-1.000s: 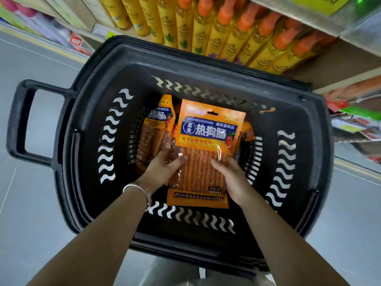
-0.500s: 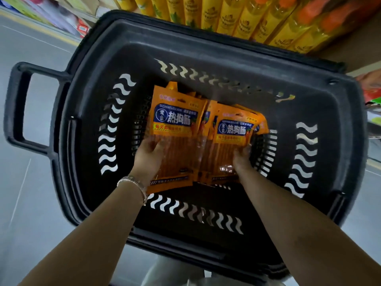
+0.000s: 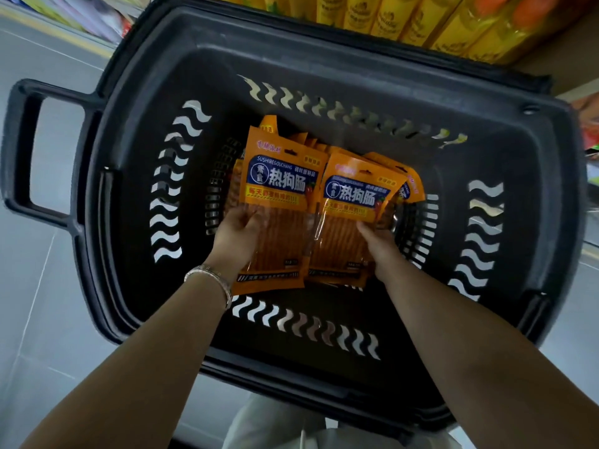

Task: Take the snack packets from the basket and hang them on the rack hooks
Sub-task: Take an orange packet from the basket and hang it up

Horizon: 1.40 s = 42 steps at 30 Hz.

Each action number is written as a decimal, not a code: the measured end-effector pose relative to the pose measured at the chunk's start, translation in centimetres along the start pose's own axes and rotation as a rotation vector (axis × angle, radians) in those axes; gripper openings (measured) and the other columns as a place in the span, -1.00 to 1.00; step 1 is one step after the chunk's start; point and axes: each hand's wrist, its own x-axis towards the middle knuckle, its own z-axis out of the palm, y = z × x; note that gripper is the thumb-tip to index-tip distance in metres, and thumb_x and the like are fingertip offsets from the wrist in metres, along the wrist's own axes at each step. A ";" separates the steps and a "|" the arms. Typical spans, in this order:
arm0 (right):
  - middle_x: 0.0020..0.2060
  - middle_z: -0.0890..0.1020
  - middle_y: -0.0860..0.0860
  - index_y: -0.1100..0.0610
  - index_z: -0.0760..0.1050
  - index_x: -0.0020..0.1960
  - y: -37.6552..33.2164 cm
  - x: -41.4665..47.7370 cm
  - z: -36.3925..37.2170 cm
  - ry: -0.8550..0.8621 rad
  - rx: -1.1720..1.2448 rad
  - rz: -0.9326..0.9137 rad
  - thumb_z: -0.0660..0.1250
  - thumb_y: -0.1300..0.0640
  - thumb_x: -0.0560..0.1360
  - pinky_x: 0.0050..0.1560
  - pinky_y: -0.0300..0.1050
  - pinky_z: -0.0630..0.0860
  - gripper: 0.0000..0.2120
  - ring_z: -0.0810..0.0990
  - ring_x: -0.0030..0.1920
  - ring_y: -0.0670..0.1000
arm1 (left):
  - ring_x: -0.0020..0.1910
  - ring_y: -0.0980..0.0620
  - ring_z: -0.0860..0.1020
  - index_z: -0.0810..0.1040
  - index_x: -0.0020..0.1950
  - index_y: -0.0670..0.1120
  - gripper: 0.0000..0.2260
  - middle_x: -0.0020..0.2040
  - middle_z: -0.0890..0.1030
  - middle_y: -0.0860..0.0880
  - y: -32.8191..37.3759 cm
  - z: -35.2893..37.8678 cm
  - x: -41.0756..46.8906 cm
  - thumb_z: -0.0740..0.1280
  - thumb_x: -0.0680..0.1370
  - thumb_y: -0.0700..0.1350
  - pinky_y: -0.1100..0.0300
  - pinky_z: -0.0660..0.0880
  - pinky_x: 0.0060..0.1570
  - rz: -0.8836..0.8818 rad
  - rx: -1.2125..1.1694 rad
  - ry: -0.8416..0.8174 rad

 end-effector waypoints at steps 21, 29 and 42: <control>-0.13 0.61 -0.11 -0.04 0.54 0.06 -4.3 -20.5 -3.9 0.142 -0.097 -0.693 0.30 0.06 0.54 0.09 -0.07 0.48 -0.89 0.60 0.01 0.02 | -0.03 0.06 0.59 0.51 -0.01 0.15 -0.90 -0.06 0.62 0.10 6.5 -4.6 -13.2 0.25 0.56 0.12 0.07 0.52 0.01 0.283 -0.077 -0.071; -0.02 0.63 -0.16 -0.08 0.51 0.12 -3.3 -31.5 -13.3 0.357 0.132 -0.961 0.19 -0.05 0.59 0.04 -0.34 0.42 -0.82 0.55 0.04 -0.15 | 0.09 0.03 0.58 0.56 -0.04 0.17 -0.86 0.00 0.64 0.15 10.2 -2.8 -22.5 0.28 0.53 0.18 0.01 0.46 0.20 0.548 -0.115 -0.076; -0.07 0.67 0.14 0.12 0.59 -0.06 3.0 -34.9 -34.3 0.532 0.221 -0.958 0.27 0.09 0.57 -0.16 -0.26 0.42 -0.85 0.61 0.01 0.09 | -0.18 0.11 0.62 0.59 0.02 -0.09 -0.89 -0.19 0.71 0.01 17.9 14.5 -37.4 0.27 0.59 -0.17 0.31 0.51 -0.19 0.854 -0.143 -0.277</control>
